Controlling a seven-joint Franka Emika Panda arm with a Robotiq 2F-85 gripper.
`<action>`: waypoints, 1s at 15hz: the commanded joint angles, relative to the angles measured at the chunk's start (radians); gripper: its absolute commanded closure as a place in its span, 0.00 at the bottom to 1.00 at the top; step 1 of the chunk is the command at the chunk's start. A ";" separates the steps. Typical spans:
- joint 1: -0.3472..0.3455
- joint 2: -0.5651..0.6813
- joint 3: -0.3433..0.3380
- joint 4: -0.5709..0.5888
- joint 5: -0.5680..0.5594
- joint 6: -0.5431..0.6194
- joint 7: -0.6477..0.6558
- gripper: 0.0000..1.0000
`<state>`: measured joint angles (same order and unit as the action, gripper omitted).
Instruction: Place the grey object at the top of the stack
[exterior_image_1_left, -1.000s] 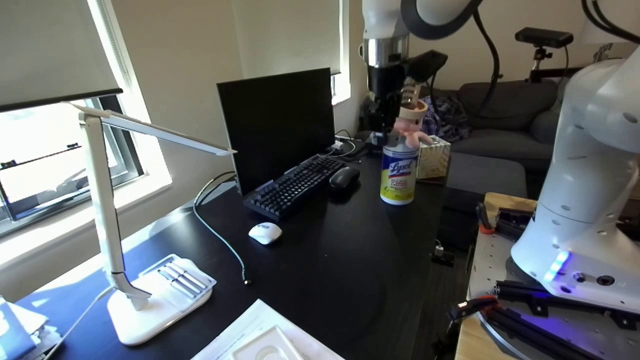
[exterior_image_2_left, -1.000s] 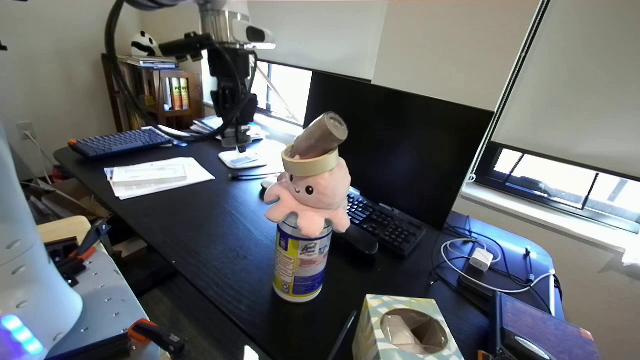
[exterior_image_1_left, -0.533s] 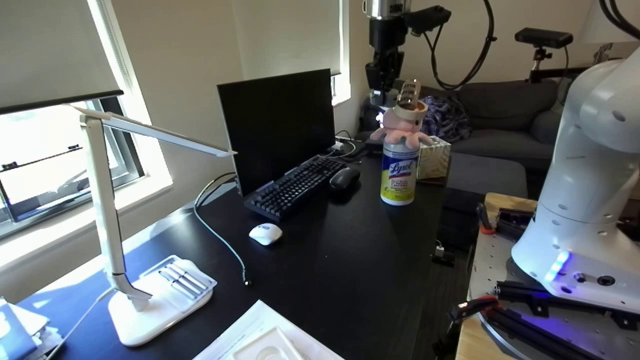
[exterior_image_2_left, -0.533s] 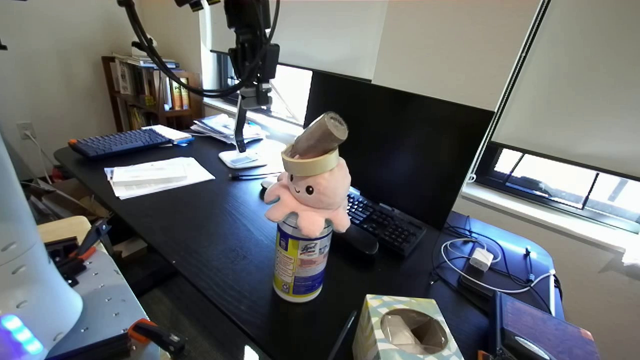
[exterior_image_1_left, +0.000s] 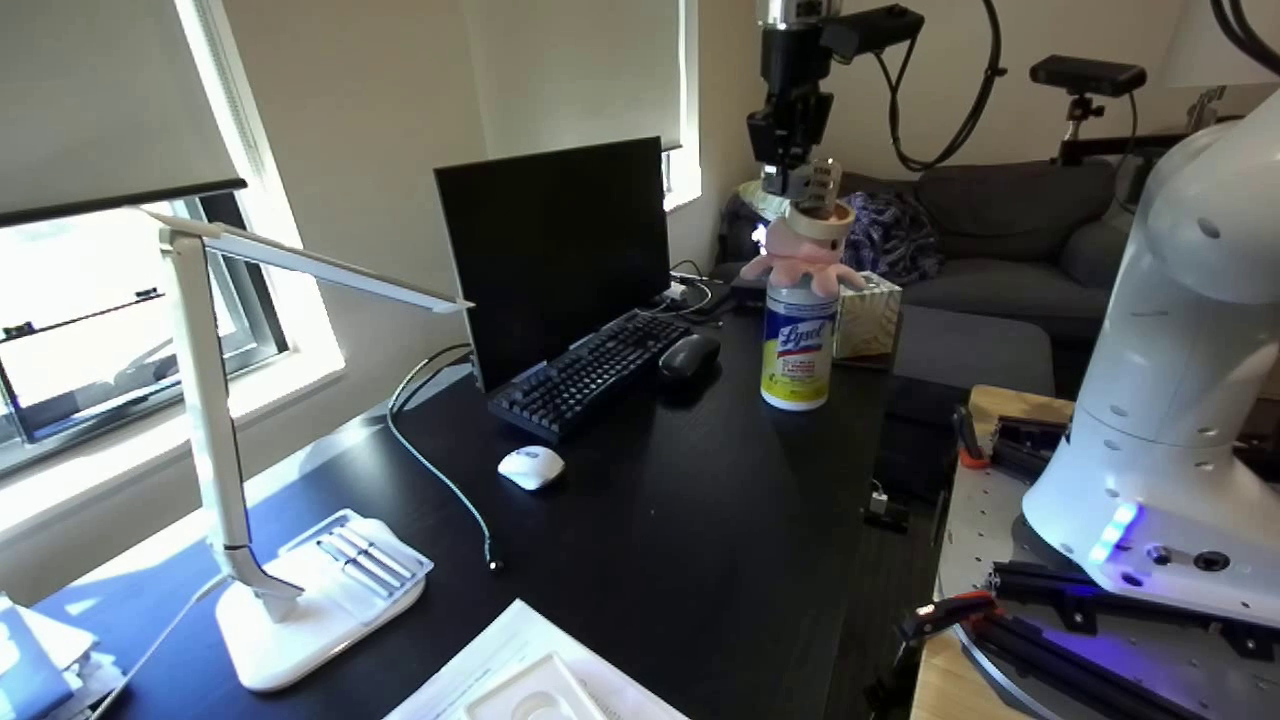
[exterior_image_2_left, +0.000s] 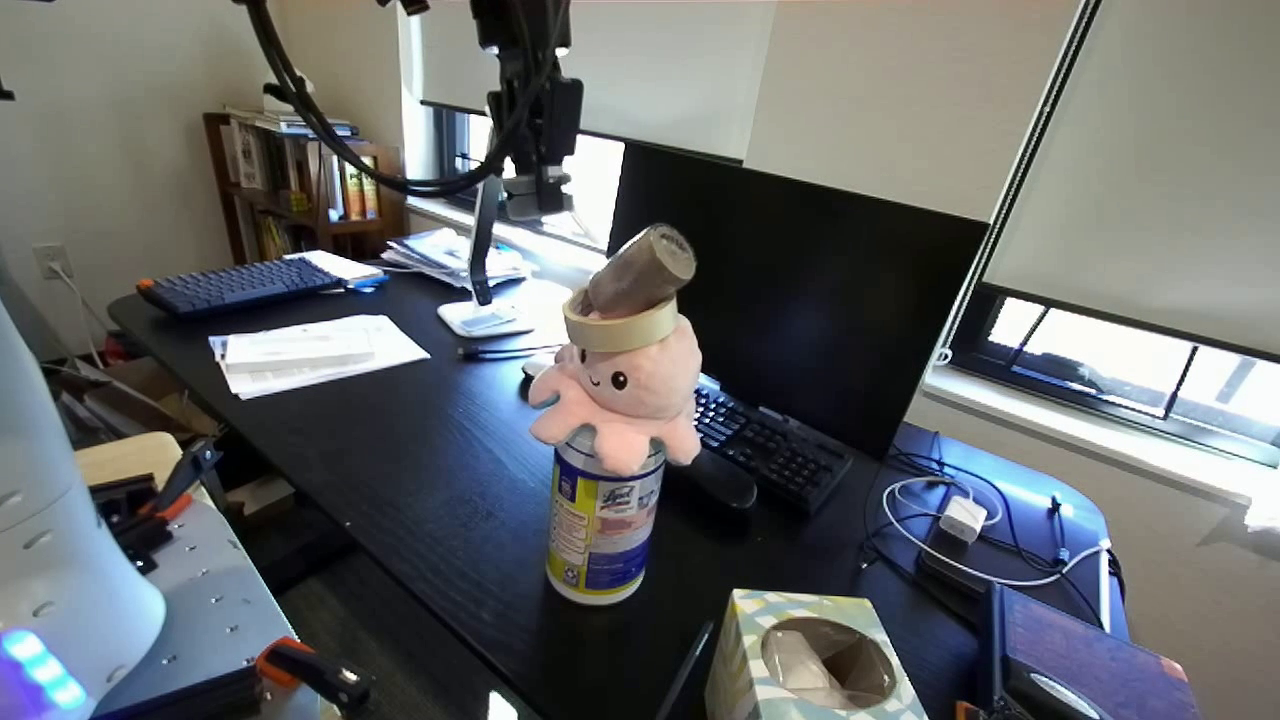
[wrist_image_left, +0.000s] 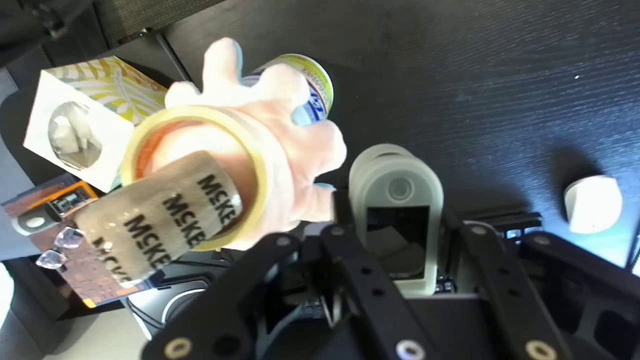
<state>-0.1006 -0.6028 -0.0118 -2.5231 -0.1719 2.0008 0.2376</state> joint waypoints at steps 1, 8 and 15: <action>-0.090 -0.027 -0.025 -0.022 -0.023 0.028 0.053 0.84; -0.198 0.032 -0.046 -0.030 -0.023 0.117 0.135 0.84; -0.223 0.050 -0.047 -0.025 -0.013 0.150 0.191 0.84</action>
<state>-0.3047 -0.5658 -0.0682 -2.5531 -0.1727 2.1326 0.3886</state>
